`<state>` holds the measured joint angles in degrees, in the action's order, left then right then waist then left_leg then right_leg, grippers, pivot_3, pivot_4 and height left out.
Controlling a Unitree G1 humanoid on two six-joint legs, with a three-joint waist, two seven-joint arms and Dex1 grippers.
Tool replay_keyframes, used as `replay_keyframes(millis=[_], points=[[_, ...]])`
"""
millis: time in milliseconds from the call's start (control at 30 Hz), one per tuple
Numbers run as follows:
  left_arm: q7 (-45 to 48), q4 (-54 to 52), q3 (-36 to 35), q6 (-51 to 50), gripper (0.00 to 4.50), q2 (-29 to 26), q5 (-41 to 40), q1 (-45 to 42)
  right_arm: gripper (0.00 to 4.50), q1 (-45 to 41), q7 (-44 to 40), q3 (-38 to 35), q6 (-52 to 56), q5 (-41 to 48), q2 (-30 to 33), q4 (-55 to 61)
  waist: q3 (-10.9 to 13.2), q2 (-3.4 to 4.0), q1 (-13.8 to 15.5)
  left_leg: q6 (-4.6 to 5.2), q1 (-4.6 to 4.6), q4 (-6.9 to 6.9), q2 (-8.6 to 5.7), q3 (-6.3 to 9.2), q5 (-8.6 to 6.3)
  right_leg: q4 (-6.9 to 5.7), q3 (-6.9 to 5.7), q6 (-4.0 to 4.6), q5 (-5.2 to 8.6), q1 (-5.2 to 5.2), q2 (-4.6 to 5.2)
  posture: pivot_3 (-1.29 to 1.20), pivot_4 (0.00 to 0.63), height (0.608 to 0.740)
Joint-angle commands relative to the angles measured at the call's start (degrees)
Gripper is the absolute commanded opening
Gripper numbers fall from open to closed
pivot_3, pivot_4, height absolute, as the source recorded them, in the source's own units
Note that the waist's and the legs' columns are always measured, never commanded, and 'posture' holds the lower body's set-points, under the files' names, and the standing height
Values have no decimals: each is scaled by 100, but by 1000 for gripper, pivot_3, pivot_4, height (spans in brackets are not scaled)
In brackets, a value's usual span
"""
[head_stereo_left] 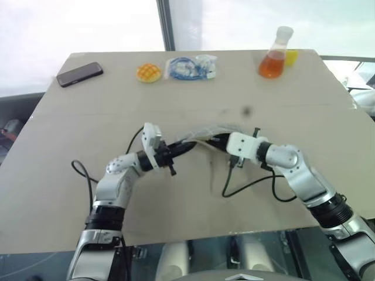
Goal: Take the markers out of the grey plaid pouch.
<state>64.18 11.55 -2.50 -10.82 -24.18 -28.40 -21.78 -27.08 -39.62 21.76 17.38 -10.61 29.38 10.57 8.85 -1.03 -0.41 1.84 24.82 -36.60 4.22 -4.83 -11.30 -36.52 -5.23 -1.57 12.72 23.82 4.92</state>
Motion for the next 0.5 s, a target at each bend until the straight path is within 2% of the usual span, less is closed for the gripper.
replay_keyframes(millis=[33,267,433,500], points=[[109,147,-97,187,0,-112,75,-77,260,88,-237,-432,-201,386,142,386,1,0,-4,0,0,1,0,-4,0,0,0,0,0,0,0,0,150,740],[127,228,-61,289,0,-110,100,-160,245,135,-467,-534,-199,921,-17,819,4,0,-11,0,0,6,0,-3,0,3,1,-1,0,1,1,0,150,740],[33,210,-131,142,0,-111,-12,-246,231,246,-607,-507,-521,820,270,951,4,-1,20,0,1,4,-3,-4,0,4,1,0,0,-1,4,0,150,740],[-16,125,-106,117,0,-107,-1,-254,209,228,-487,-797,-252,1279,25,1135,5,-1,16,0,0,4,-3,-3,0,5,2,0,0,0,5,0,150,740]])
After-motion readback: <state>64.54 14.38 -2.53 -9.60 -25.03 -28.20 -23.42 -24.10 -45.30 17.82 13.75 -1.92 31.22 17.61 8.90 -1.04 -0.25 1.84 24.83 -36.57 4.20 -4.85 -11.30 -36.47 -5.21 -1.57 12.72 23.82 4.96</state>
